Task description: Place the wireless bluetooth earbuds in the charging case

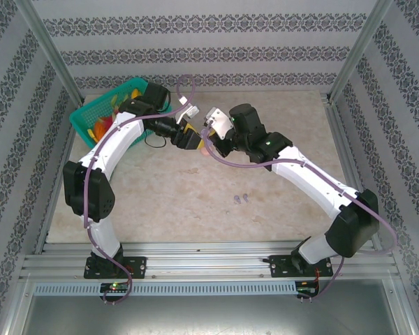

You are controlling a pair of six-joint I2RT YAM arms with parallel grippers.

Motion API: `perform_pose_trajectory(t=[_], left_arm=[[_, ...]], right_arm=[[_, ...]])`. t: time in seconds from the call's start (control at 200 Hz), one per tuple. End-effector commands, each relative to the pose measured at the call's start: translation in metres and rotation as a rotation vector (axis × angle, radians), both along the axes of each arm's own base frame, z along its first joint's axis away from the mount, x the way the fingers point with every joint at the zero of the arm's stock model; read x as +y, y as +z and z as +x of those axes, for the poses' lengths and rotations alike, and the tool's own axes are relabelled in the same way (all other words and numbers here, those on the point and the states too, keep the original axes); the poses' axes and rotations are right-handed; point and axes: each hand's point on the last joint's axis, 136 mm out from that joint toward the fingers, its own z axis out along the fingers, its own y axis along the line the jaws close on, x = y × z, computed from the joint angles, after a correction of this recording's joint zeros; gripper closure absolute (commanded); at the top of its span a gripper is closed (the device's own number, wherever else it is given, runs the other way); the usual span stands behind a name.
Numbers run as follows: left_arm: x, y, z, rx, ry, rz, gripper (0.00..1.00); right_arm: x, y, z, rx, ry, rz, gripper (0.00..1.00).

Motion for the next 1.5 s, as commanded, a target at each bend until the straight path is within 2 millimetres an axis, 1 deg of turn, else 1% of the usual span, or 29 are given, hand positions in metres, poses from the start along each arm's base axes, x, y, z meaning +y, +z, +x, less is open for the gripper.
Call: perform_pose_trajectory(t=[0.0, 0.415, 0.51, 0.664, 0.839, 0.984, 1.169, 1.284, 1.494], left_arm=[[-0.005, 0.0, -0.007, 0.005, -0.035, -0.02, 0.29], [-0.009, -0.003, -0.009, 0.027, -0.054, -0.039, 0.38], [-0.01, -0.004, -0.01, 0.034, -0.057, -0.042, 0.39], [-0.012, -0.004, -0.013, 0.038, -0.067, -0.047, 0.44], [-0.012, -0.003, -0.013, 0.038, -0.068, -0.05, 0.46], [-0.012, -0.002, -0.013, 0.037, -0.071, -0.054, 0.5], [-0.012, -0.003, -0.016, 0.045, -0.08, -0.052, 0.51], [-0.011, -0.005, -0.018, 0.049, -0.08, -0.049, 0.48], [-0.011, -0.005, -0.019, 0.05, -0.083, -0.05, 0.5]], right_arm=[[0.005, 0.009, 0.002, -0.032, 0.007, -0.01, 0.99], [0.011, 0.011, 0.002, -0.031, 0.016, 0.003, 0.99], [0.011, 0.01, 0.002, -0.027, 0.016, 0.0, 0.99], [0.013, 0.009, 0.002, -0.026, 0.019, 0.0, 0.99], [0.014, 0.008, 0.001, -0.025, 0.022, -0.003, 0.99], [0.014, 0.007, 0.002, -0.024, 0.02, -0.006, 0.99], [0.013, 0.006, 0.003, -0.027, 0.015, -0.014, 0.99], [0.012, 0.006, 0.004, -0.032, 0.011, -0.019, 0.99], [0.012, 0.005, 0.004, -0.029, 0.01, -0.022, 1.0]])
